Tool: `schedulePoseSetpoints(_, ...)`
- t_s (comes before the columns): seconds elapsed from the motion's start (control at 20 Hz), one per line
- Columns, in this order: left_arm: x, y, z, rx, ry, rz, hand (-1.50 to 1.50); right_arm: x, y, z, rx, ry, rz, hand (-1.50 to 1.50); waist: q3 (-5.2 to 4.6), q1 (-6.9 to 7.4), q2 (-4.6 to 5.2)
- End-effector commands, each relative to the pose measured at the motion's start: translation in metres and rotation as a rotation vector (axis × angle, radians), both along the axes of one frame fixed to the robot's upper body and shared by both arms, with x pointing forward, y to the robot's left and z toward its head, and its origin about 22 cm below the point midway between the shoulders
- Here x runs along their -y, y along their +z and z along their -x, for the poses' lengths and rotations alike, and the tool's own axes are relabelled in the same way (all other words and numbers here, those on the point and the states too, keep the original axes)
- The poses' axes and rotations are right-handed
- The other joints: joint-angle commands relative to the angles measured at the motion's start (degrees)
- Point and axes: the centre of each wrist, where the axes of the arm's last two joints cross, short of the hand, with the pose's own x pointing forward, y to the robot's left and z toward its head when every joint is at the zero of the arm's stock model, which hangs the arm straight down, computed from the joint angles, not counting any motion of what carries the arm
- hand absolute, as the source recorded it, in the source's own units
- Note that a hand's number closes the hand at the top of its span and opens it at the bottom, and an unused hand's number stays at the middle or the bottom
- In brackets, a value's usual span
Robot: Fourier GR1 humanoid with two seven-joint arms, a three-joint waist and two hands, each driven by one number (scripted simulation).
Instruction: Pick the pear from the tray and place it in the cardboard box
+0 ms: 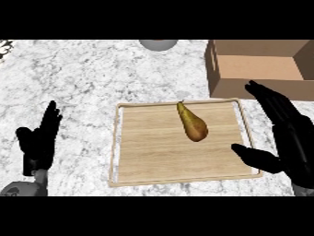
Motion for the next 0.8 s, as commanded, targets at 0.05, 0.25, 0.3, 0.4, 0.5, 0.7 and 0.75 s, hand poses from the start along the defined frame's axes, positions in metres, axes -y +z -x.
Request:
schedulePoseSetpoints(0.05, 0.01, -0.008, 0.006, -0.006, -0.012, 0.0, 0.0, -0.031, 0.034, 0.02, -0.137, -0.055, 0.099, -1.5, 0.04, 1.11, 0.15)
schedulePoseSetpoints(0.25, -0.007, 0.004, -0.015, 0.009, -0.037, 0.002, 0.0, -0.066, 0.054, 0.014, -0.222, -0.058, 0.189, -1.5, 0.02, 1.46, 0.32)
schedulePoseSetpoints(0.3, 0.003, 0.0, -0.004, 0.004, -0.02, -0.004, 0.0, -0.068, 0.059, 0.015, -0.247, -0.076, 0.196, -1.5, 0.09, 1.55, 0.25)
schedulePoseSetpoints(0.4, -0.004, -0.002, 0.001, 0.012, -0.038, -0.001, 0.0, -0.079, 0.055, 0.006, -0.294, -0.078, 0.198, -1.5, 0.14, 1.58, 0.32)
schedulePoseSetpoints(0.5, 0.01, -0.004, 0.003, 0.009, -0.03, -0.007, 0.0, -0.084, 0.069, -0.003, -0.351, -0.092, 0.234, -1.5, 0.14, 1.69, 0.31)
schedulePoseSetpoints(0.7, 0.001, -0.015, -0.004, 0.012, -0.014, -0.007, 0.0, -0.115, 0.043, -0.009, -0.416, -0.142, 0.293, -1.5, 0.12, 1.43, 0.42)
schedulePoseSetpoints(0.75, 0.022, -0.004, -0.013, 0.021, -0.021, 0.004, 0.0, -0.12, 0.038, -0.005, -0.438, -0.161, 0.284, -1.5, 0.15, 1.29, 0.34)
